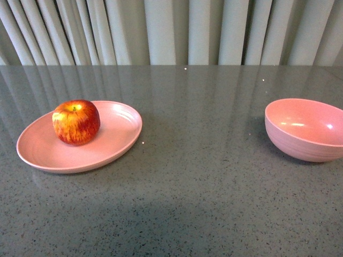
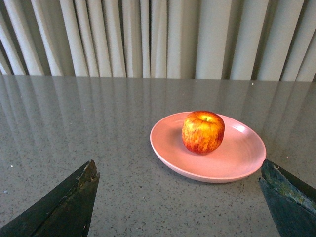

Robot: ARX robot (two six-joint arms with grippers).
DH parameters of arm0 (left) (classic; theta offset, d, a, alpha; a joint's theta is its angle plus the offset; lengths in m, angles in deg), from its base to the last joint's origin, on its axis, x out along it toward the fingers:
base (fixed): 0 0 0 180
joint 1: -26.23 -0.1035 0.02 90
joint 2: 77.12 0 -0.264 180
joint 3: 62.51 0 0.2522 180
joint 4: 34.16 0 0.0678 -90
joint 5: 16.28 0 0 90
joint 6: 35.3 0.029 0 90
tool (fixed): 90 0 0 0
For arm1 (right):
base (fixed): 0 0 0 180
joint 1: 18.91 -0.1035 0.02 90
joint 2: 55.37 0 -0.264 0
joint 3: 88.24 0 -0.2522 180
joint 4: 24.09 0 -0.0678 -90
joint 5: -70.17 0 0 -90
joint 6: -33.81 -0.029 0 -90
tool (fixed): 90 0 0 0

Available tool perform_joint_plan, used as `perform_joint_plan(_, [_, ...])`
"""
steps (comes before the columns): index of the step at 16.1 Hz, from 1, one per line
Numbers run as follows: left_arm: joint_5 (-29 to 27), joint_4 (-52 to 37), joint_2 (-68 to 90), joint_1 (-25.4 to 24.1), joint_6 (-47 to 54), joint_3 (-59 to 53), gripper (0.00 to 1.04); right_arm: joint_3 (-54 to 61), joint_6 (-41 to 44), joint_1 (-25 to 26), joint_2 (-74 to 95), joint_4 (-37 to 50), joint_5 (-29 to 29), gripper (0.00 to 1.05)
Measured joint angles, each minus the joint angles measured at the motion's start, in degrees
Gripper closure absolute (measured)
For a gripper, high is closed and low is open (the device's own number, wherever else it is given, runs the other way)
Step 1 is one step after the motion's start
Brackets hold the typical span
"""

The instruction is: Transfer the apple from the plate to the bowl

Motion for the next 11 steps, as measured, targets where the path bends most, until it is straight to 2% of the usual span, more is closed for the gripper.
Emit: perform_joint_plan(11, [0.0, 0.0, 0.0, 0.0, 0.0, 0.0, 0.07, 0.0, 0.0, 0.0, 0.0, 0.0, 0.0, 0.07])
